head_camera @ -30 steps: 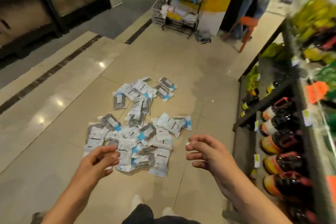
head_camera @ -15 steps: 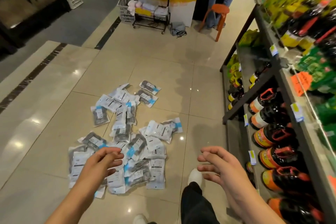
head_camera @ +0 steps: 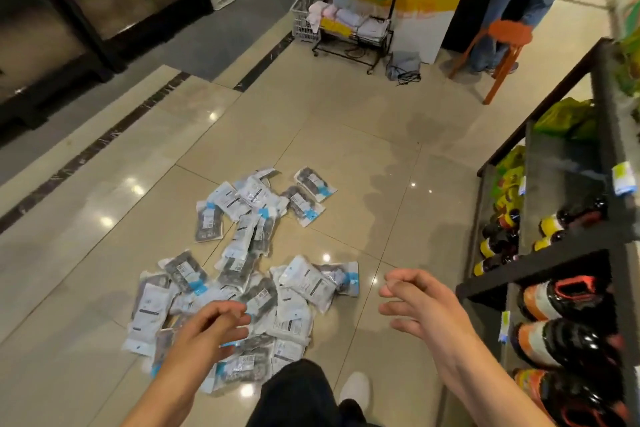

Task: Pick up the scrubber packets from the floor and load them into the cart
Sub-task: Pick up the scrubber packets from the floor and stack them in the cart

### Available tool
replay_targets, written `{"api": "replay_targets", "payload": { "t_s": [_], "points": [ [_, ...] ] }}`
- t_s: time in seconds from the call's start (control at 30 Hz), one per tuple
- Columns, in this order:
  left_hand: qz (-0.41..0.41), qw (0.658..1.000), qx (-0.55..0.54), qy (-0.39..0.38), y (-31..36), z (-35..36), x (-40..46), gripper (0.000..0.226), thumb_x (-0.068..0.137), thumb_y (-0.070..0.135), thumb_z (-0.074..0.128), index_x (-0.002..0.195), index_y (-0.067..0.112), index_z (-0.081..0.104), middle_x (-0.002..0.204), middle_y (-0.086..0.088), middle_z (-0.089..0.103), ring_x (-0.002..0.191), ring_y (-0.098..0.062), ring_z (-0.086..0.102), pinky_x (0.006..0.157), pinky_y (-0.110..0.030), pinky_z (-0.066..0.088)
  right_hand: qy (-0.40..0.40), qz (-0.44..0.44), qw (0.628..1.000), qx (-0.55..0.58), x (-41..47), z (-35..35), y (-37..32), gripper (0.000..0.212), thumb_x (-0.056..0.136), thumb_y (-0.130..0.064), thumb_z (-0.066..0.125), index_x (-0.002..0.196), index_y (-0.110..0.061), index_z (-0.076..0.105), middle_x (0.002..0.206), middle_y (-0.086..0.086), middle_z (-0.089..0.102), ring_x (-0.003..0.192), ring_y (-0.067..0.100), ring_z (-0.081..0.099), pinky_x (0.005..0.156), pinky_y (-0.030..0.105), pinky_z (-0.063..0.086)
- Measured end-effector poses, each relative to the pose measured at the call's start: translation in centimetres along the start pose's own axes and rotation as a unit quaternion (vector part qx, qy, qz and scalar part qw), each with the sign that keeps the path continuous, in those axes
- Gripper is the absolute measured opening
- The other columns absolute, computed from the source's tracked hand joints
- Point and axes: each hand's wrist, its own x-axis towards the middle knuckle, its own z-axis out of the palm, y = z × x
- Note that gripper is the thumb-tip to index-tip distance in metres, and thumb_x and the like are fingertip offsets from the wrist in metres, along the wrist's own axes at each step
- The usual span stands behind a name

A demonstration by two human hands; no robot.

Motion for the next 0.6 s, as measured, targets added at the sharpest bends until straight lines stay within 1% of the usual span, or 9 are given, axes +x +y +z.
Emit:
{"api": "replay_targets", "payload": {
  "t_s": [0.07, 0.13, 0.23, 0.3, 0.4, 0.43, 0.53, 0.6],
  "points": [
    [-0.005, 1.000, -0.009, -0.005, 1.3, 1.7, 0.7, 0.016, 0.103, 0.020, 0.060, 0.105, 0.015, 0.075, 0.100, -0.002, 0.081, 0.098, -0.024, 0.076, 0.080, -0.034, 0.055, -0.012, -0.008, 1.000, -0.005, 2.2, -0.7, -2.1, 0.010, 0.096, -0.018, 0.069, 0.104, -0.017, 0.074, 0.097, 0.008, 0.078, 0.094, 0.031, 0.076, 0.085, 0.041, 0.058],
    [-0.010, 1.000, -0.022, 0.004, 2.7, 3.2, 1.9, 0.015, 0.102, 0.018, 0.061, 0.106, 0.013, 0.075, 0.101, -0.004, 0.081, 0.098, -0.025, 0.076, 0.077, -0.034, 0.055, -0.022, -0.006, 1.000, -0.010, 4.5, -1.0, -3.9, 0.011, 0.094, -0.016, 0.069, 0.104, -0.014, 0.074, 0.099, 0.011, 0.077, 0.092, 0.032, 0.076, 0.082, 0.040, 0.056],
    [-0.014, 0.999, -0.040, 0.013, 5.2, 5.3, 4.5, 0.015, 0.103, 0.018, 0.061, 0.105, 0.014, 0.076, 0.099, -0.003, 0.081, 0.098, -0.024, 0.075, 0.077, -0.033, 0.055, -0.045, 0.003, 0.998, -0.038, 8.3, -0.8, -6.4, 0.009, 0.094, -0.019, 0.070, 0.102, -0.017, 0.075, 0.099, 0.009, 0.077, 0.096, 0.032, 0.075, 0.088, 0.044, 0.058],
    [-0.014, 0.999, -0.049, 0.012, 7.1, 6.4, 6.7, 0.016, 0.103, 0.017, 0.059, 0.105, 0.013, 0.075, 0.099, -0.001, 0.081, 0.098, -0.023, 0.075, 0.079, -0.034, 0.055, -0.045, 0.007, 0.997, -0.062, 10.7, -0.6, -7.9, 0.007, 0.093, -0.020, 0.070, 0.099, -0.020, 0.075, 0.099, 0.004, 0.079, 0.095, 0.028, 0.076, 0.088, 0.043, 0.059],
    [0.001, 0.998, -0.058, 0.008, 10.6, 7.7, 9.9, 0.017, 0.104, 0.016, 0.058, 0.105, 0.014, 0.075, 0.099, -0.002, 0.081, 0.099, -0.024, 0.075, 0.084, -0.038, 0.056, -0.040, 0.006, 0.997, -0.065, 14.1, -0.5, -10.8, 0.009, 0.094, -0.018, 0.069, 0.098, -0.022, 0.075, 0.101, 0.003, 0.079, 0.092, 0.025, 0.077, 0.077, 0.035, 0.059],
    [0.005, 0.998, -0.058, 0.009, 11.8, 8.2, 10.9, 0.017, 0.104, 0.016, 0.058, 0.106, 0.015, 0.075, 0.101, -0.002, 0.081, 0.100, -0.025, 0.075, 0.087, -0.040, 0.056, -0.043, 0.004, 0.997, -0.066, 15.1, -0.7, -11.8, 0.009, 0.095, -0.018, 0.068, 0.100, -0.022, 0.075, 0.101, 0.003, 0.079, 0.091, 0.025, 0.077, 0.076, 0.033, 0.058],
    [0.016, 0.998, -0.061, 0.016, 15.4, 9.2, 13.5, 0.019, 0.104, 0.015, 0.056, 0.110, 0.014, 0.074, 0.104, -0.004, 0.080, 0.101, -0.026, 0.075, 0.088, -0.039, 0.056, -0.051, -0.007, 0.996, -0.068, 18.4, -1.1, -14.9, 0.012, 0.097, -0.016, 0.067, 0.105, -0.020, 0.074, 0.102, 0.006, 0.078, 0.085, 0.023, 0.077, 0.078, 0.035, 0.058],
    [0.025, 0.998, -0.056, 0.018, 17.7, 10.0, 15.2, 0.020, 0.105, 0.014, 0.054, 0.111, 0.015, 0.074, 0.105, -0.004, 0.080, 0.101, -0.025, 0.075, 0.093, -0.041, 0.056, -0.056, -0.009, 0.997, -0.061, 20.8, -1.6, -16.8, 0.013, 0.096, -0.017, 0.068, 0.107, -0.020, 0.074, 0.102, 0.005, 0.078, 0.089, 0.025, 0.077, 0.083, 0.039, 0.059]
  ]
}}
